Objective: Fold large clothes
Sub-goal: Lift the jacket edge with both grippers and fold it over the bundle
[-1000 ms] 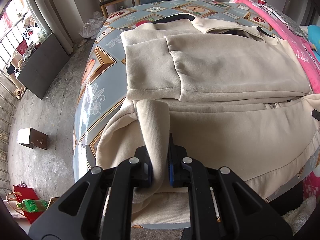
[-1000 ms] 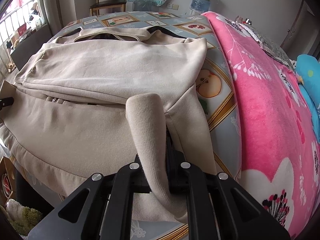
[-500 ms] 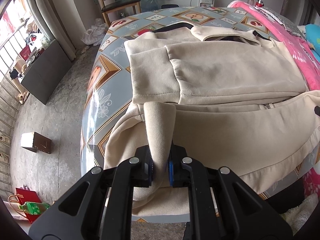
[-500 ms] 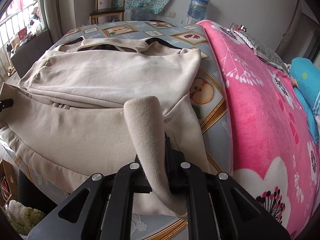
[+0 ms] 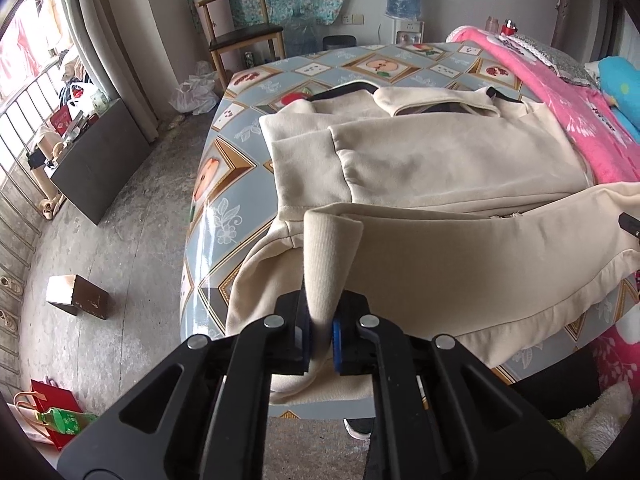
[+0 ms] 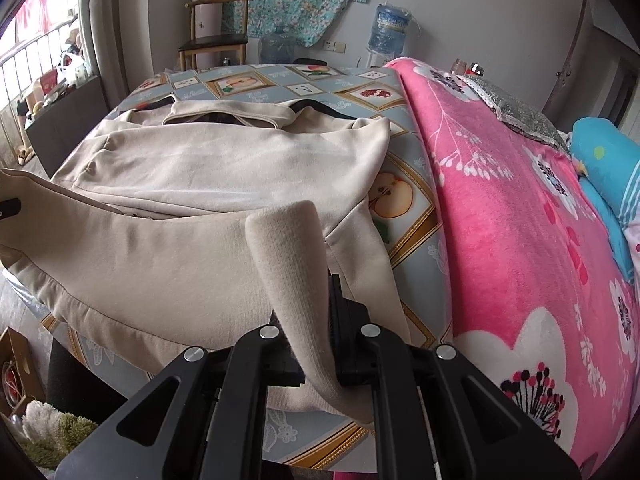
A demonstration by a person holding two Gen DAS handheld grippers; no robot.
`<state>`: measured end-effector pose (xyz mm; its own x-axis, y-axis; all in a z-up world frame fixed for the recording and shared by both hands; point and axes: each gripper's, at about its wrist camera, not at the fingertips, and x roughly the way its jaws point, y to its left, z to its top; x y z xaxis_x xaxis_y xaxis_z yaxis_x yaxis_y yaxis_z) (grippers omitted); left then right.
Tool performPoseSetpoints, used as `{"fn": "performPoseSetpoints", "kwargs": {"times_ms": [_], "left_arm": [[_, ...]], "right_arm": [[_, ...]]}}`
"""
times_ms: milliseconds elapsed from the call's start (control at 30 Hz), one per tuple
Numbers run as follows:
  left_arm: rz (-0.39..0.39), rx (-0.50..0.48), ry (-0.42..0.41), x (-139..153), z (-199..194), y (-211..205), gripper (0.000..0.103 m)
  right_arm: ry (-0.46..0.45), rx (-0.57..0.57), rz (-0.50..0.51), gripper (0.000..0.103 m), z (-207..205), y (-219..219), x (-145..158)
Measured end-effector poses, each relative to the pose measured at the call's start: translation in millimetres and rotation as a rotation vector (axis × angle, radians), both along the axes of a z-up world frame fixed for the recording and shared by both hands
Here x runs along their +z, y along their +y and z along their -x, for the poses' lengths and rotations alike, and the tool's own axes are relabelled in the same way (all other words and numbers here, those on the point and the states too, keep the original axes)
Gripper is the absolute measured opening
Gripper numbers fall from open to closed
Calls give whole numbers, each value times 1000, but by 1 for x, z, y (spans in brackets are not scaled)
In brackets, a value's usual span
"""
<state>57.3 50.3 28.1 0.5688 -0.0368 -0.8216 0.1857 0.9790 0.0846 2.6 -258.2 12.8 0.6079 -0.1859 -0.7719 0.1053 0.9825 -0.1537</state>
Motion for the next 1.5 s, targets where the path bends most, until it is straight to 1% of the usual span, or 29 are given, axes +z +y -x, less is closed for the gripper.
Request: {"fn": "performPoseSetpoints", "kwargs": {"times_ms": [167, 367, 533, 700, 900, 1100, 1333, 1500], "left_arm": [[13, 2, -43, 16, 10, 4, 6], [12, -6, -97, 35, 15, 3, 6], [1, -13, -145, 53, 8, 3, 6], [-16, -21, -184, 68, -6, 1, 6], [-33, -27, -223, 81, -28, -3, 6], [-52, -29, -244, 85, -53, -9, 6], [-42, -33, -262, 86, -89, -13, 6], [-41, -45, -255, 77, -127, -19, 6]], "right_arm": [[-37, -11, -10, 8, 8, -2, 10], [-88, -13, -16, 8, 12, -3, 27], [-136, -8, -6, 8, 7, -4, 44], [-185, -2, 9, 8, -8, -5, 61], [-227, -2, 25, 8, -28, -7, 73], [-248, 11, 40, 8, -53, -8, 82], [-238, 17, 46, 8, -89, -15, 78], [-211, 21, 35, 7, -125, -23, 68]]}}
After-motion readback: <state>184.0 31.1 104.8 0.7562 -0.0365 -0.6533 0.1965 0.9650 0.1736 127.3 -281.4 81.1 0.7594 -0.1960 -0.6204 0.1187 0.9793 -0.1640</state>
